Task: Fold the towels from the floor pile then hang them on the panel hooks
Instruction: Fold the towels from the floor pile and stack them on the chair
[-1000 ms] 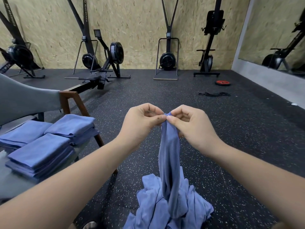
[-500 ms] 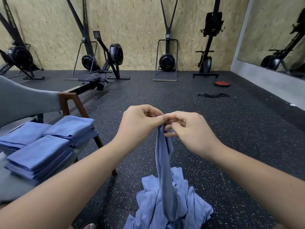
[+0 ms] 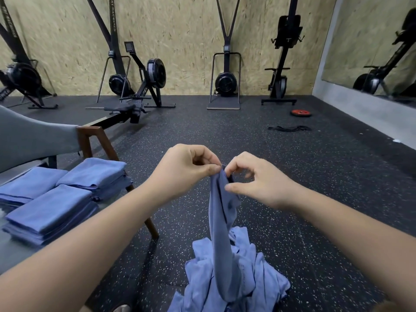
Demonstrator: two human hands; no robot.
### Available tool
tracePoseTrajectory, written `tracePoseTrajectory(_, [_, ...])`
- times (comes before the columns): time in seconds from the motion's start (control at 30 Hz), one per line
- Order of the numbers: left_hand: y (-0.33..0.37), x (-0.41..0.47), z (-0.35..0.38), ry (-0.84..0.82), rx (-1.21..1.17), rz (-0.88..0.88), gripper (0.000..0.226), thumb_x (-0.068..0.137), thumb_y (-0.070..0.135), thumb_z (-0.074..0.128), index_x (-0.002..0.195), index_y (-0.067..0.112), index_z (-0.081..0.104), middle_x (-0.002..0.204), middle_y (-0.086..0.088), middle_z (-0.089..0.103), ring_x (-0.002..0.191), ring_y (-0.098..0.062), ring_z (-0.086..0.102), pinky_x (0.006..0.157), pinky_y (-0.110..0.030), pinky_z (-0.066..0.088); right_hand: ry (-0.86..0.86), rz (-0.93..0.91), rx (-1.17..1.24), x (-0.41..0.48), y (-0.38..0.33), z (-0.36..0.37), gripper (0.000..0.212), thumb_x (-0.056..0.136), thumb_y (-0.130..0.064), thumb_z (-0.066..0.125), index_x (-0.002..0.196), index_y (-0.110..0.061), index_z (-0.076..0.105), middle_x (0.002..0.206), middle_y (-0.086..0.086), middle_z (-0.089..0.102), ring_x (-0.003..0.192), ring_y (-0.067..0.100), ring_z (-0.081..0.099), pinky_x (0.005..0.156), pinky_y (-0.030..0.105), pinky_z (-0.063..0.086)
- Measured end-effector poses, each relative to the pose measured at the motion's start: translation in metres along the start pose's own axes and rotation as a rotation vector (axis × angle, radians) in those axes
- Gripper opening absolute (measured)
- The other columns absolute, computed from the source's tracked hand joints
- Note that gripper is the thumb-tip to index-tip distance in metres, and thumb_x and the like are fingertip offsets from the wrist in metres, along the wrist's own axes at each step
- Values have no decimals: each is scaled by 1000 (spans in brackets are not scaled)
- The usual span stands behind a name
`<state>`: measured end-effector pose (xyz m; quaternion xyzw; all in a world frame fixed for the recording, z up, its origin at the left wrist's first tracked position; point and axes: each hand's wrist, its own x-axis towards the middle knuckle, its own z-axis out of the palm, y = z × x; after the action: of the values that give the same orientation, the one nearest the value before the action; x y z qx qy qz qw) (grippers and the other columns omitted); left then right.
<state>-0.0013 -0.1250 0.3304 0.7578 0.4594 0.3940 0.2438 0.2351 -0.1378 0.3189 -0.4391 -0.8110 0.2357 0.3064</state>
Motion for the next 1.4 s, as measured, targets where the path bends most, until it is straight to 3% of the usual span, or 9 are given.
tracePoseTrajectory(0.17, [-3,-1,-7,-14,5,17,8,90,21,86,88,26,80,82,-4,77,74,-14,67,81,-48,58,-105,25,48,-5,-6,-3,20,84,-17,89,84,-22,69,109,0,61,77,-5,49,72,11,37])
tracePoseTrajectory(0.27, [-6,-2,-11,-3,22,16,8,91,20,86,88,26,81,82,-4,78,77,-24,72,82,-49,60,-216,48,14,-8,-6,-5,28,83,-19,90,77,-22,63,107,-8,59,74,-3,47,69,13,37])
tracePoseTrajectory(0.43, [-16,2,-21,39,62,-3,12,89,21,87,85,29,80,81,3,78,75,-10,69,78,-37,59,-265,57,-43,-13,-2,-12,33,86,-29,88,72,-18,61,109,-12,55,100,7,57,89,27,41])
tracePoseTrajectory(0.53, [-20,1,-26,46,68,-25,13,89,19,87,85,29,80,82,3,79,81,-21,75,80,-36,59,-278,69,-131,-13,3,-19,32,88,-42,84,74,-22,63,112,-14,55,107,9,57,91,32,42])
tracePoseTrajectory(0.67, [-18,-1,-26,47,143,-22,15,91,17,84,84,29,78,81,9,78,79,-12,74,75,-27,54,-53,-12,-405,-11,14,-29,27,91,-51,75,75,-33,64,110,-18,53,109,8,52,108,46,34])
tracePoseTrajectory(0.77, [-19,0,-28,67,154,-16,15,91,18,84,83,29,78,82,9,78,82,-15,75,79,-33,59,93,-97,-420,-11,12,-40,23,92,-44,77,78,-35,62,110,-16,51,108,12,50,105,47,33])
tracePoseTrajectory(1.0, [-19,1,-28,100,170,-13,16,91,18,85,83,29,77,82,11,78,83,-14,74,84,-39,61,9,-254,-473,-15,1,-37,29,85,-35,80,75,-33,53,109,-12,51,104,11,48,98,43,38])
tracePoseTrajectory(1.23, [-20,4,-26,108,123,4,17,92,17,83,85,29,74,84,9,78,84,-19,74,83,-43,61,255,-97,-18,-11,11,-42,21,91,-15,83,85,-18,63,80,-1,70,72,21,64,72,39,55])
tracePoseTrajectory(1.4, [-12,3,-23,114,51,44,21,93,12,82,92,30,70,86,6,78,75,-13,70,73,-27,55,222,-46,13,-11,11,-49,30,95,-14,80,117,-28,65,85,-5,75,78,21,68,77,31,52])
